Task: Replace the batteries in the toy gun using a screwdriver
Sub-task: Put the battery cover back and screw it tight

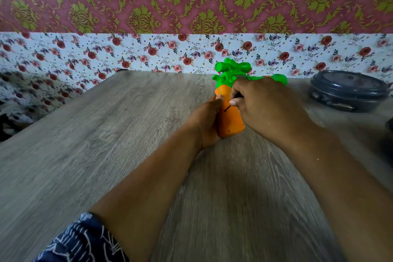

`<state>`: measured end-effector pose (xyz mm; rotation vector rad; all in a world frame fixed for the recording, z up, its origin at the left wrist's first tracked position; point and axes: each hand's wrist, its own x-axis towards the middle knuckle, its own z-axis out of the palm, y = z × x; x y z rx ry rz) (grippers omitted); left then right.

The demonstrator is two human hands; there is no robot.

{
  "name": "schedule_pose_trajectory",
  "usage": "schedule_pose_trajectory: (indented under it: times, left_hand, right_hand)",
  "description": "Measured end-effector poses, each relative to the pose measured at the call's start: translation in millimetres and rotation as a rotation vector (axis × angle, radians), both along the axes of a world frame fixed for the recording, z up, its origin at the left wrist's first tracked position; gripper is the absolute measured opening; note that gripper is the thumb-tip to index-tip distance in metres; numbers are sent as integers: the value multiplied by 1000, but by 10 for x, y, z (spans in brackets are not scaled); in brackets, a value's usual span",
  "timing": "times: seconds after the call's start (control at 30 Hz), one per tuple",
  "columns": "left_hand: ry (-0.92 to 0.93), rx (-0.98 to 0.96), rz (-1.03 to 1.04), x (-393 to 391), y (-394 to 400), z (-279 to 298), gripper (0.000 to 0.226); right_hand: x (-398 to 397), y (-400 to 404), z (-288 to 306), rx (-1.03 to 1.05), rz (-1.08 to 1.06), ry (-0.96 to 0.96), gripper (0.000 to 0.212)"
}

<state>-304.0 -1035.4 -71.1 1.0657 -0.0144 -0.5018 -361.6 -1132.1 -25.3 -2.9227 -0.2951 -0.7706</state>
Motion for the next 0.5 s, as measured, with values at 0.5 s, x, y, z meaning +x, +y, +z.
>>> schedule_pose_trajectory:
  times: [0.5]
  left_hand:
    - [-27, 23, 66, -34, -76, -3, 40]
  right_hand:
    - [-62, 84, 20, -149, -99, -101, 19]
